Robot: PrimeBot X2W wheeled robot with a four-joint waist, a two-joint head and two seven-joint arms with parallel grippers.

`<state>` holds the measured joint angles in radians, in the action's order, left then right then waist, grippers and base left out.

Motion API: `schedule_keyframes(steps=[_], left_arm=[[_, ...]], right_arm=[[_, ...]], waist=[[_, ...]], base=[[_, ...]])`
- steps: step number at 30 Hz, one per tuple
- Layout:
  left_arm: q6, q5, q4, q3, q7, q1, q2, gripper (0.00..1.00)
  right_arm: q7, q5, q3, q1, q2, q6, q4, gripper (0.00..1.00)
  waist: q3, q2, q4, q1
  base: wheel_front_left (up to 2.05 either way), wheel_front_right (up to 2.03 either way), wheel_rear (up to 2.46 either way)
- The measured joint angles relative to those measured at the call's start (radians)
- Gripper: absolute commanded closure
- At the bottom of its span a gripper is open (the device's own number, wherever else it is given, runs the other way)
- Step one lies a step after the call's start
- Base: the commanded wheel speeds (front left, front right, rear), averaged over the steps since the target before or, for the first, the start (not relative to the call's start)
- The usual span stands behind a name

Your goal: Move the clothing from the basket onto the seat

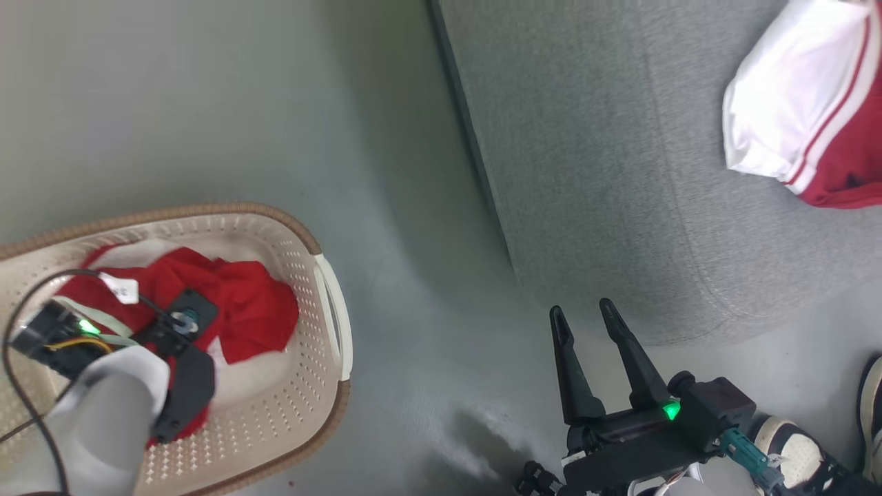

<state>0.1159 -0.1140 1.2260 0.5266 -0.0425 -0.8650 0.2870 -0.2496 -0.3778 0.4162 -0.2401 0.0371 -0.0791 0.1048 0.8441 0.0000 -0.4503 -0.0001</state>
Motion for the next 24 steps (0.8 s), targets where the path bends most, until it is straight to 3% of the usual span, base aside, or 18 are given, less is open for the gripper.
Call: schedule_keyframes(steps=[12,24], left_arm=[[0.007,0.049,0.012,-0.006,0.077,0.058,-0.086,1.00],[0.009,0.111,0.020,-0.034,0.174,0.130,-0.175,1.00]], right_arm=[[0.000,0.001,-0.077,-0.001,0.001,0.018,0.075,0.00],[0.000,0.001,-0.141,0.001,0.023,0.054,0.136,0.00]], waist=[[-0.151,-0.0001,0.019,0.0000],[-0.323,-0.0001,0.079,0.0000]], base=[[0.00,0.00,0.00],[0.00,0.00,0.00]])
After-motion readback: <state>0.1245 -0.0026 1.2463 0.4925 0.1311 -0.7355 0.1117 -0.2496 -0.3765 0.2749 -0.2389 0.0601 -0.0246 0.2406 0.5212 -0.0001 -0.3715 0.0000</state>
